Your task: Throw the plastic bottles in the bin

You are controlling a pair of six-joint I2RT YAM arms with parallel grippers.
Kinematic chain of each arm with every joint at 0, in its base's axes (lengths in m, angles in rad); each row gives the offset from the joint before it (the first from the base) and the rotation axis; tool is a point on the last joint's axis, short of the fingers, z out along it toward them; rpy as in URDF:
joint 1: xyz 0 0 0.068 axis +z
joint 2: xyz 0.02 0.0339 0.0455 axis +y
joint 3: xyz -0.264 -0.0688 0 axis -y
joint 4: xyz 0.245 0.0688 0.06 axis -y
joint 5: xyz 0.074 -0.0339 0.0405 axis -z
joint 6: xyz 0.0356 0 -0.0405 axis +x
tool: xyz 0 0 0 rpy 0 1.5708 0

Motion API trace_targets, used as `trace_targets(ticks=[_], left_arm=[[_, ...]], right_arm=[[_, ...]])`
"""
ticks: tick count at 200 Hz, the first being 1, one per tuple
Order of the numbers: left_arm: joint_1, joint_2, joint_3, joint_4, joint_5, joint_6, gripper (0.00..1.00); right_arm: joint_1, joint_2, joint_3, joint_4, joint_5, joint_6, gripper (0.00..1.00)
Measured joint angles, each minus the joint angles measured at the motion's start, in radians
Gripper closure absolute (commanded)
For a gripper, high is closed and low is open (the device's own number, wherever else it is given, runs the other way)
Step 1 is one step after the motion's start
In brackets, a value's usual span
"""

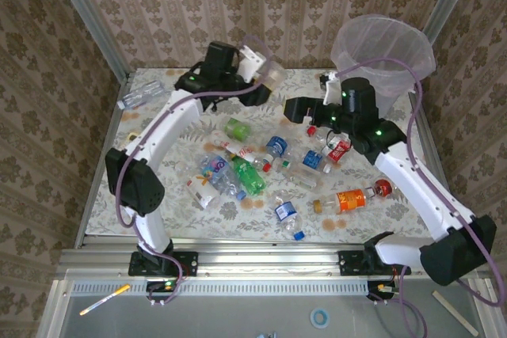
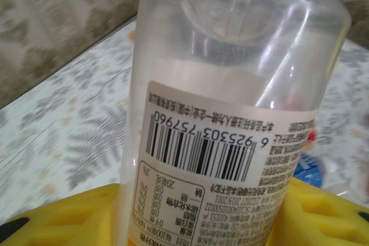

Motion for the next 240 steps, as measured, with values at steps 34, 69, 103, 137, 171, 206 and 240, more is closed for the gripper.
trace_targets(ticks=[34,69,103,137,171,206,240], left_arm=[[-0.087,-0.004,-0.011,0.082,0.035,-0.027,0.53],[-0.117,-0.02,-0.032,0.132,0.054,-0.043,0.54],[-0.126,-0.044,-0.08,0.179,0.077,-0.057,0.54],[-0.138,-0.045,-0.083,0.184,0.091,-0.056,0.54],[-0.15,-0.045,-0.1,0.195,0.107,-0.056,0.55],[-0.163,-0.045,-0.13,0.197,0.113,-0.056,0.55],[-0.179,-0.051,-0.163,0.213,0.119,-0.056,0.55]], right_arm=[[-0.018,-0.092,-0.01,-0.004,0.001,0.002,0.0],[-0.037,-0.124,-0.042,-0.01,0.0,0.007,0.0],[-0.043,-0.124,-0.08,-0.011,-0.001,0.024,0.0],[-0.061,-0.124,-0.085,0.003,-0.013,0.043,0.0],[-0.082,-0.122,-0.085,0.027,-0.016,0.06,0.0],[-0.102,-0.093,-0.085,0.061,-0.016,0.088,0.01],[-0.108,-0.037,-0.083,0.072,-0.016,0.107,0.04]])
